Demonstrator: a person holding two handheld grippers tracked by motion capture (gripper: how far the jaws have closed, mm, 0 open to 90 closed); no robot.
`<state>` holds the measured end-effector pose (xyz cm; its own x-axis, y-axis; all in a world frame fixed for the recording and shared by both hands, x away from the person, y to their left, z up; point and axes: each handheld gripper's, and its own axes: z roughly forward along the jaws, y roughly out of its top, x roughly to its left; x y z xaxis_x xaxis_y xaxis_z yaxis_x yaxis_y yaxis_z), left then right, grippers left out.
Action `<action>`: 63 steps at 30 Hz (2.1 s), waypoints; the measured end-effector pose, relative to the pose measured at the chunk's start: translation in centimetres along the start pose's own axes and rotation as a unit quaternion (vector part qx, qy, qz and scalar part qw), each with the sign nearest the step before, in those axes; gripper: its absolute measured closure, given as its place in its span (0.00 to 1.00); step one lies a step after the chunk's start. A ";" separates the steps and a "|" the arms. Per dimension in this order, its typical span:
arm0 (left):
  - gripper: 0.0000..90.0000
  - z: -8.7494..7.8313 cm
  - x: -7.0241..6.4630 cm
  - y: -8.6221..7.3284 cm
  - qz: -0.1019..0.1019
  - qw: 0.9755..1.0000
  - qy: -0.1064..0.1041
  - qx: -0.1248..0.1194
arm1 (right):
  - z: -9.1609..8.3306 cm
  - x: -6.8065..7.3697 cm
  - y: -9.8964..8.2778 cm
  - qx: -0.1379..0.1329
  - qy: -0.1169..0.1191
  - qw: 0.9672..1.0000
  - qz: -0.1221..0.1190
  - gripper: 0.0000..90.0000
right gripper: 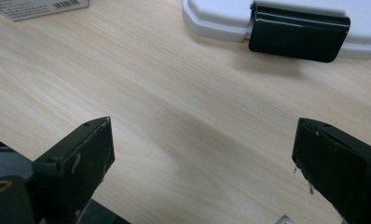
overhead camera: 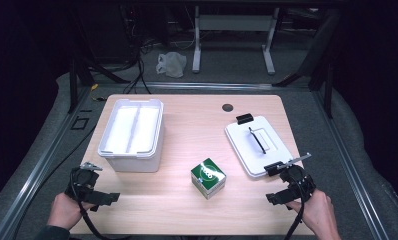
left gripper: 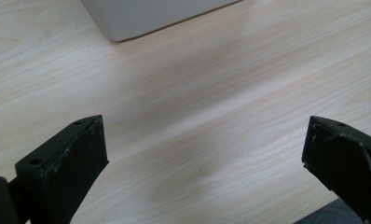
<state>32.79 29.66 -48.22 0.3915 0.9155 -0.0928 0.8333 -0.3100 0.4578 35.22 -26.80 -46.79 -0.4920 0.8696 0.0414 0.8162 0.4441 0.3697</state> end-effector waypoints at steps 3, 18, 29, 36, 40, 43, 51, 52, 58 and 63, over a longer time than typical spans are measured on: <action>0.00 0.1 0.0 0.0 0.001 1.000 0.001 0.003 | -0.2 0.2 0.2 0.005 0.005 1.000 0.001 0.04; 0.00 0.4 0.0 -0.1 0.001 1.000 0.008 0.019 | -2.1 4.1 4.6 0.013 0.022 0.999 -0.031 0.00; 0.00 0.6 0.0 -0.2 0.006 1.000 0.013 0.025 | -1.6 7.6 8.3 0.022 0.037 0.997 -0.070 0.00; 0.00 0.5 -0.1 -0.1 0.011 1.000 0.017 0.019 | 0.3 10.4 11.0 0.040 0.050 0.994 -0.089 0.00; 0.00 0.6 -0.1 0.0 0.013 1.000 0.017 0.020 | 1.9 11.4 12.3 0.052 0.052 0.993 -0.097 0.00; 0.00 0.6 -0.1 0.0 0.015 1.000 0.017 0.021 | 2.9 12.5 13.1 0.061 0.052 0.991 -0.108 0.00; 0.00 0.7 0.0 -0.1 0.015 0.999 0.016 0.024 | 6.2 14.3 14.6 0.086 0.053 0.987 -0.125 0.00; 0.00 0.7 0.0 -0.1 0.015 0.999 0.016 0.024 | 6.2 14.3 14.6 0.086 0.053 0.987 -0.125 0.00; 0.00 0.8 0.0 -0.1 0.014 0.999 0.015 0.026 | 8.6 14.8 15.0 0.111 0.043 0.984 -0.131 0.00; 0.00 0.9 0.0 -0.2 0.014 0.999 0.016 0.030 | 10.1 15.1 14.9 0.123 0.025 0.983 -0.138 0.02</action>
<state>33.00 29.52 -49.05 0.4033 0.9136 -0.0518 0.8445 -0.3498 0.4055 43.04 -4.85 -50.00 -0.7137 0.7002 0.0182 0.6954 0.7052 0.1381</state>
